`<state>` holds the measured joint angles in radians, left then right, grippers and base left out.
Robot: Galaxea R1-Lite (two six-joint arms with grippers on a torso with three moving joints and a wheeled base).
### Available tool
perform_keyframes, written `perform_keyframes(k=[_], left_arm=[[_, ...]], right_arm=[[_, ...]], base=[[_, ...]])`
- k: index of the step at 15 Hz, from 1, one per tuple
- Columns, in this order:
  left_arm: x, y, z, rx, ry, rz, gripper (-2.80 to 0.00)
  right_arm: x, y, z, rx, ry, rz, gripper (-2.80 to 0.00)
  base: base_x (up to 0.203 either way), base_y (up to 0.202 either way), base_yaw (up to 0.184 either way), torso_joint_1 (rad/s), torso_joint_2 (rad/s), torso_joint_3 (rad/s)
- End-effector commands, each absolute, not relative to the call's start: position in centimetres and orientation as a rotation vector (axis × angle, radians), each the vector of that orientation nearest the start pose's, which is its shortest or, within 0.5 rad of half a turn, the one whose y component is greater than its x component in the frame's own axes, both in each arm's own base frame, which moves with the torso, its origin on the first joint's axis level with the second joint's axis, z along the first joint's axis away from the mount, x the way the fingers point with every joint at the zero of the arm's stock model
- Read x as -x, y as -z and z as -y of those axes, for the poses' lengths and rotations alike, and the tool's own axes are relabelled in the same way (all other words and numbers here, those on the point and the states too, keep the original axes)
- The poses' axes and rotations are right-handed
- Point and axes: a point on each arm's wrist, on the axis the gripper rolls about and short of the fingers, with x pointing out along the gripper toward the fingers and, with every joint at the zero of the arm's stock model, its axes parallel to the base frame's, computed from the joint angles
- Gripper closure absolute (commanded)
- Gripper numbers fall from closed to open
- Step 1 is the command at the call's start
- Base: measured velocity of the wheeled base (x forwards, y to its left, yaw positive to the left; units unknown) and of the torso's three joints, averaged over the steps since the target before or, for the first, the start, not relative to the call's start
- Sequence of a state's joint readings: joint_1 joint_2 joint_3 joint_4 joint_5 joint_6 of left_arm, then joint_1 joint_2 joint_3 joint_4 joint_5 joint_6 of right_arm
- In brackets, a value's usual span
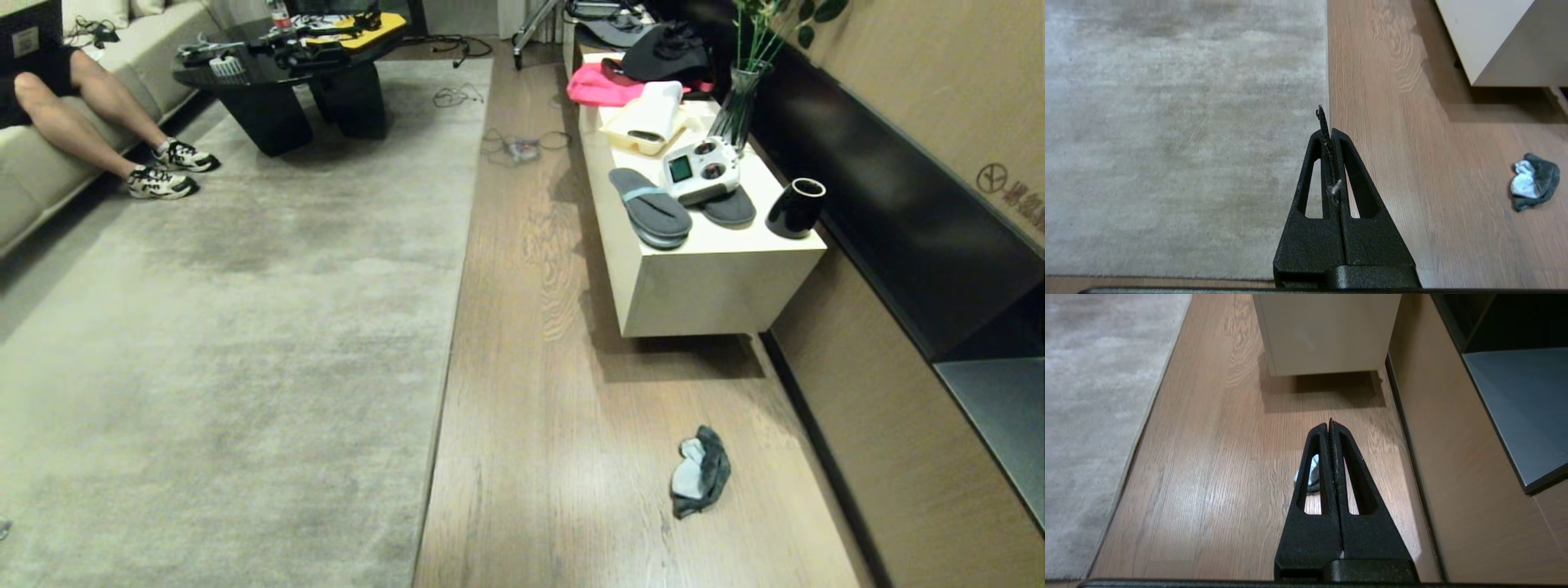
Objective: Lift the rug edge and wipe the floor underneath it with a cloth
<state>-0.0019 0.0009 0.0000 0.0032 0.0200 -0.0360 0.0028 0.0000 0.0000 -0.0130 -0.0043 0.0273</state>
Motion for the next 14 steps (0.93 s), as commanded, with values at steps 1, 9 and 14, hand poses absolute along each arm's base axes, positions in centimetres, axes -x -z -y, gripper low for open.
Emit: perform_keyframes(k=[1, 9, 14], left_arm=[[2.27, -7.52, -0.05, 0.037, -0.018, -0.004, 0.00], [2.27, -7.52, -0.05, 0.037, -0.018, -0.004, 0.00], [2.27, -7.52, -0.05, 0.037, -0.018, -0.004, 0.00]], right_arm=[[2.27, -7.69, 0.02, -0.028, 0.001, 0.012, 0.00], [2.27, -7.69, 0.02, -0.028, 0.001, 0.012, 0.00], [2.27, -7.69, 0.02, -0.028, 0.001, 0.012, 0.00]], base=[[0.000, 0.000, 0.000, 0.006, 0.00, 0.198], [0.000, 0.000, 0.000, 0.001, 0.00, 0.203], [0.000, 0.000, 0.000, 0.002, 0.00, 0.159]])
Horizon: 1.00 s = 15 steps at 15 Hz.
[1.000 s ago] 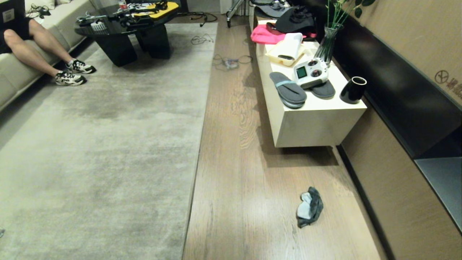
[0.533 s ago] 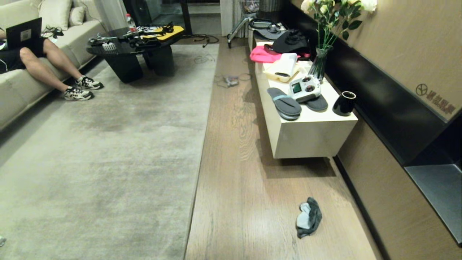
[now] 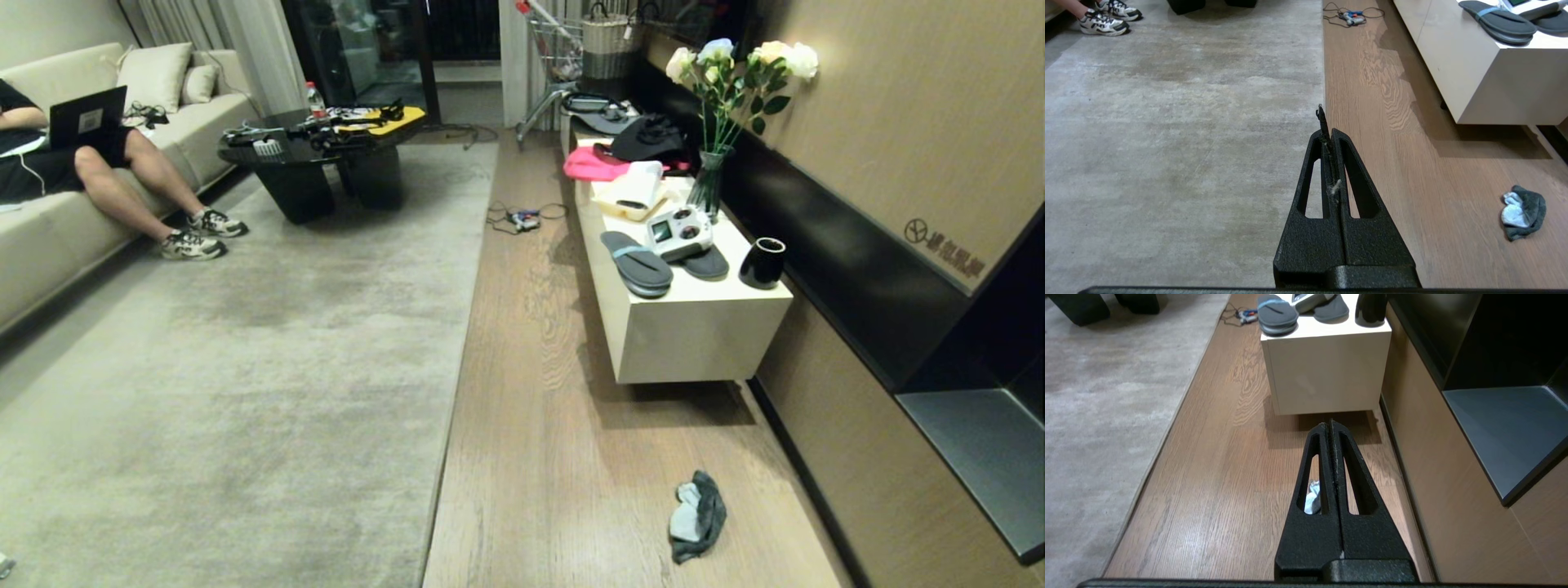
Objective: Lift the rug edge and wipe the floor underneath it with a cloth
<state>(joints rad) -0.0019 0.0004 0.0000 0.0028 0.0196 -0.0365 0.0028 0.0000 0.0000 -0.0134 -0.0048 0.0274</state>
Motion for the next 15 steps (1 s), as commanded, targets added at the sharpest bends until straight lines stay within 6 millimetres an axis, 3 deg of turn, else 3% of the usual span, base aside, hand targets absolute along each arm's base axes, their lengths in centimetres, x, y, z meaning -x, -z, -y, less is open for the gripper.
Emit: perform_keyframes(k=[1, 15], left_arm=[[2.27, -7.52, -0.05, 0.037, -0.018, -0.004, 0.00], [2.27, -7.53, -0.05, 0.040, -0.018, -0.002, 0.00]], right_arm=[[2.27, -7.69, 0.02, -0.028, 0.001, 0.012, 0.00], [2.27, -7.71, 0.02, -0.031, 0.001, 0.014, 0.00]], base=[[0.000, 0.000, 0.000, 0.000, 0.00, 0.000], [0.000, 0.000, 0.000, 0.001, 0.00, 0.017]])
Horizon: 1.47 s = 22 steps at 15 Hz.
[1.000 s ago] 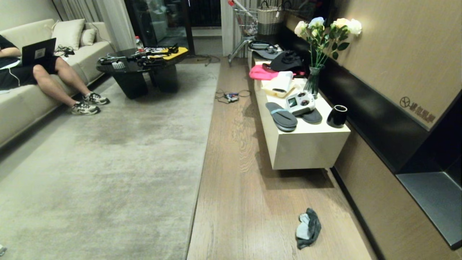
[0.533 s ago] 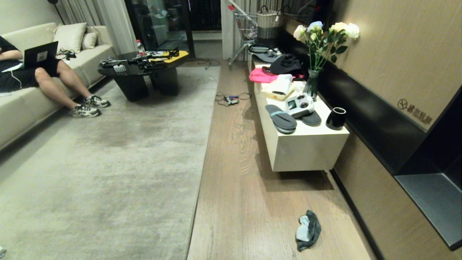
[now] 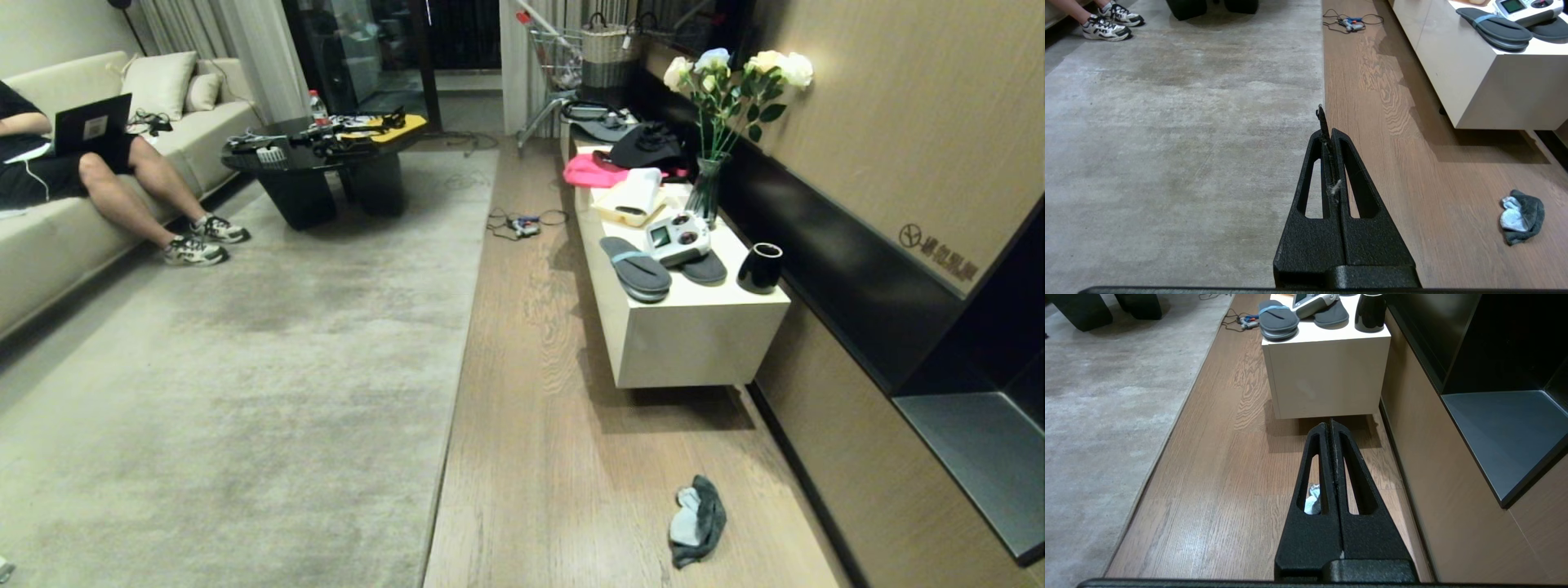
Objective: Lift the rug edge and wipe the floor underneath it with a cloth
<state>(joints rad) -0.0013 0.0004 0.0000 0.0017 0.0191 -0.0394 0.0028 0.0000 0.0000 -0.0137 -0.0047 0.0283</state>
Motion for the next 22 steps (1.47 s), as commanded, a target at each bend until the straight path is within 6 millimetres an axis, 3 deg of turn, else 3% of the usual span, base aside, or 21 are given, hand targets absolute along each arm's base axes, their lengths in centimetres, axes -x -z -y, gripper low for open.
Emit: perform_keyframes(k=[1, 10, 22], left_arm=[[2.27, -7.54, -0.05, 0.040, -0.018, -0.003, 0.00], [2.28, -7.53, -0.05, 0.041, -0.018, -0.001, 0.00], [2.27, -7.54, -0.05, 0.041, -0.018, -0.003, 0.00]], right_arm=[[2.27, -7.71, 0.02, -0.031, 0.001, 0.014, 0.00], [2.27, -7.71, 0.02, -0.026, 0.001, 0.014, 0.00], [2.27, -7.71, 0.02, -0.028, 0.001, 0.014, 0.00]], base=[[0.000, 0.000, 0.000, 0.000, 0.00, 0.000], [0.000, 0.000, 0.000, 0.000, -0.01, -0.017], [0.000, 0.000, 0.000, 0.035, -0.42, -0.381]])
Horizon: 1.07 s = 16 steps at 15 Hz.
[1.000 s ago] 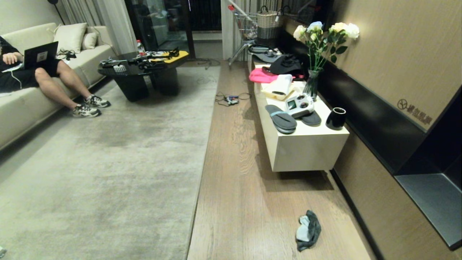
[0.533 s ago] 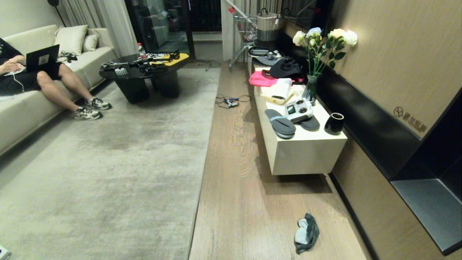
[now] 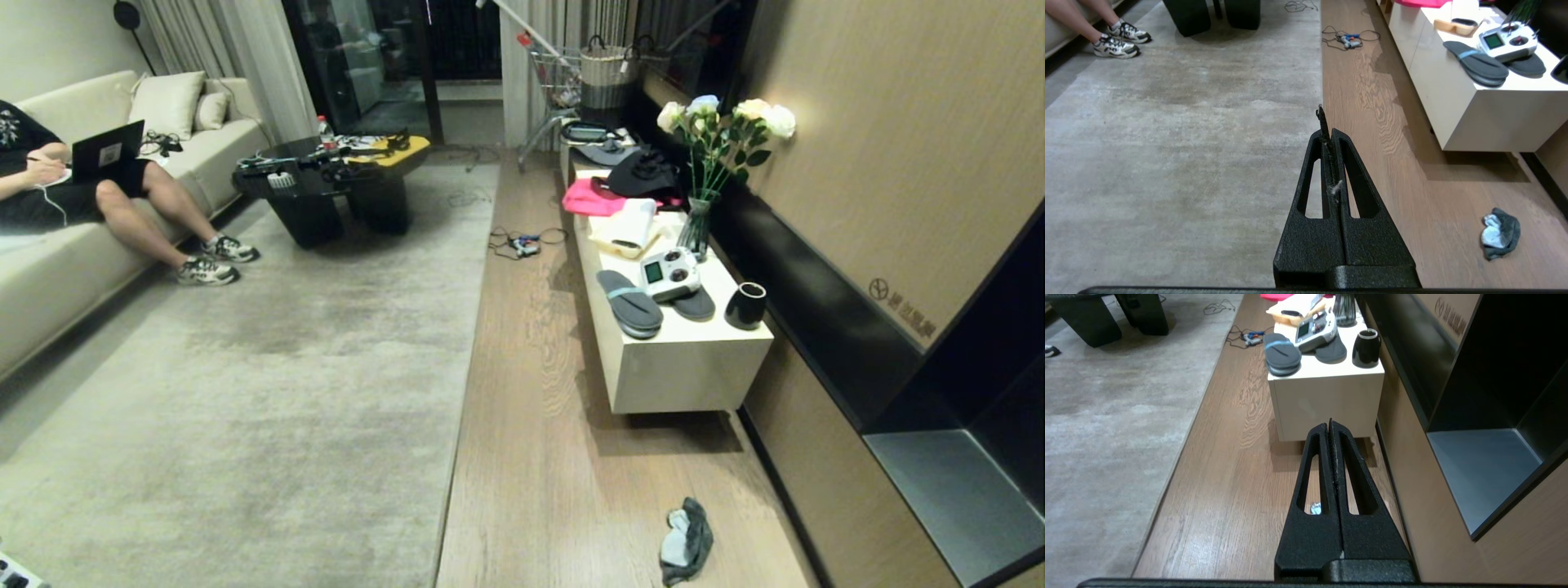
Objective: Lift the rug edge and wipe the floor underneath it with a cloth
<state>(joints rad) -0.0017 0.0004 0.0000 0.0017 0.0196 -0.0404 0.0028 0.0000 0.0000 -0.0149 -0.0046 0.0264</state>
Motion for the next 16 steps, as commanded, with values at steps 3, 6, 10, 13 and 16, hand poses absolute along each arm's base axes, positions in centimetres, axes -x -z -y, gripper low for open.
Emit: perform_keyframes(k=[3, 6, 10, 13, 16], left_arm=[[2.27, -7.54, -0.05, 0.041, -0.018, -0.003, 0.00], [2.27, -7.54, -0.05, 0.041, -0.018, -0.003, 0.00], [2.27, -7.54, -0.05, 0.041, -0.018, -0.003, 0.00], [2.28, -7.53, -0.05, 0.041, -0.018, -0.001, 0.00], [2.28, -7.53, -0.05, 0.041, -0.018, -0.001, 0.00]], right_arm=[[2.27, -7.71, 0.02, -0.026, 0.001, 0.014, 0.00], [2.27, -7.71, 0.02, -0.026, 0.001, 0.014, 0.00], [2.27, -7.69, 0.02, -0.023, 0.001, 0.012, 0.00], [2.27, -7.69, 0.02, -0.028, 0.001, 0.012, 0.00], [2.27, -7.71, 0.02, -0.028, 0.001, 0.014, 0.00]], base=[[0.000, 0.000, 0.000, 0.117, -0.49, -0.370], [0.000, 0.000, 0.000, 0.152, -0.51, -0.359], [0.000, 0.000, 0.000, 0.180, -0.53, -0.360], [0.000, 0.000, 0.000, 0.201, -0.57, -0.364], [0.000, 0.000, 0.000, 0.236, -0.59, -0.367]])
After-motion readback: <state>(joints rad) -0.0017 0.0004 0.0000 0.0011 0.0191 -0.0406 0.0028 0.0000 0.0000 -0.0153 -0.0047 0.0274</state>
